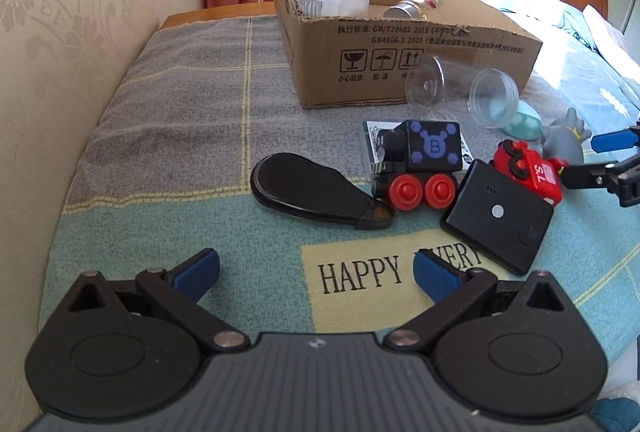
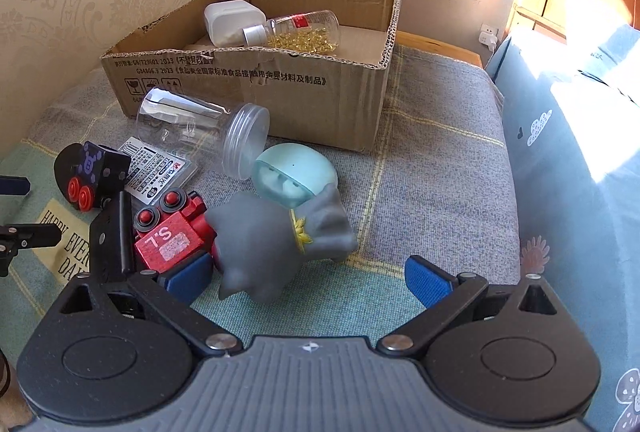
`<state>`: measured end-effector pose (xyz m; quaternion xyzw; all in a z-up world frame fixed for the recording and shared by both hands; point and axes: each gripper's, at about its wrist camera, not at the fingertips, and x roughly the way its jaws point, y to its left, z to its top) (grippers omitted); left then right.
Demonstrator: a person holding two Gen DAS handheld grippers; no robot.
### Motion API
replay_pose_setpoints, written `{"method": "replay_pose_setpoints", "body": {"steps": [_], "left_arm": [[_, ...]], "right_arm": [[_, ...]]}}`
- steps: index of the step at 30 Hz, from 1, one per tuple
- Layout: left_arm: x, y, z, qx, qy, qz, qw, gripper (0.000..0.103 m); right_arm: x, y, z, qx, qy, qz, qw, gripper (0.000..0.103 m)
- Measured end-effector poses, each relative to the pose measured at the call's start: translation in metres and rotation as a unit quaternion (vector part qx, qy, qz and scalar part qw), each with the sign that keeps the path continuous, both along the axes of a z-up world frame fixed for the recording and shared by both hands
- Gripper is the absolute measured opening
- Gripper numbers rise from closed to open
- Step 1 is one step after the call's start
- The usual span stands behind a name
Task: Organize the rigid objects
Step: 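Move the left tool to the black oval object while the right tool approaches the grey toy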
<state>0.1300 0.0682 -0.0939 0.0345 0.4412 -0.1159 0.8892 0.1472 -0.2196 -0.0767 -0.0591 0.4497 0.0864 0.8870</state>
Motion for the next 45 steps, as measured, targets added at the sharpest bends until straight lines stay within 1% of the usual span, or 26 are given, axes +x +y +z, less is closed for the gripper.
{"method": "replay_pose_setpoints", "body": {"steps": [2, 5, 7, 15, 19, 26, 29, 32, 37, 41, 44, 45], "left_arm": [[0.000, -0.002, -0.003, 0.013, -0.010, -0.007, 0.9998, 0.102], [0.003, -0.002, -0.004, 0.011, -0.017, -0.018, 0.9996, 0.103], [0.007, -0.002, -0.004, 0.011, -0.019, -0.031, 0.9993, 0.103], [0.022, -0.001, -0.007, 0.005, -0.038, -0.081, 0.9960, 0.103], [0.031, 0.000, -0.008, 0.002, -0.044, -0.105, 0.9935, 0.103], [0.038, -0.001, -0.010, -0.005, -0.060, -0.131, 0.9896, 0.103], [0.038, -0.001, -0.009, -0.005, -0.058, -0.128, 0.9901, 0.102], [0.034, -0.001, -0.008, -0.004, -0.056, -0.112, 0.9921, 0.099], [0.020, 0.005, -0.007, -0.001, -0.051, -0.057, 0.9971, 0.098], [0.013, 0.008, -0.008, -0.002, -0.055, -0.046, 0.9974, 0.098], [0.012, 0.009, -0.007, -0.001, -0.055, -0.045, 0.9975, 0.098], [0.012, 0.009, -0.007, -0.001, -0.055, -0.045, 0.9975, 0.098]], "right_arm": [[-0.004, 0.000, -0.006, -0.012, 0.004, 0.000, 1.000, 0.103], [-0.008, -0.001, -0.018, -0.013, 0.023, 0.009, 1.000, 0.103], [-0.014, -0.001, -0.019, -0.010, 0.007, 0.011, 1.000, 0.103], [-0.020, -0.004, -0.021, -0.003, -0.017, 0.014, 1.000, 0.103], [-0.023, -0.006, -0.021, -0.002, -0.022, 0.017, 1.000, 0.103], [-0.023, -0.008, -0.022, 0.000, -0.031, 0.025, 0.999, 0.103], [-0.024, -0.008, -0.022, 0.001, -0.033, 0.028, 0.999, 0.103], [-0.024, -0.009, -0.022, 0.002, -0.034, 0.032, 0.999, 0.103], [-0.016, -0.006, -0.022, 0.003, -0.040, 0.052, 0.998, 0.103], [-0.001, -0.002, -0.022, 0.003, -0.044, 0.073, 0.996, 0.103], [0.005, 0.001, -0.020, -0.012, -0.048, 0.089, 0.995, 0.103], [0.006, 0.004, -0.018, -0.023, -0.051, 0.098, 0.994, 0.102]]}}
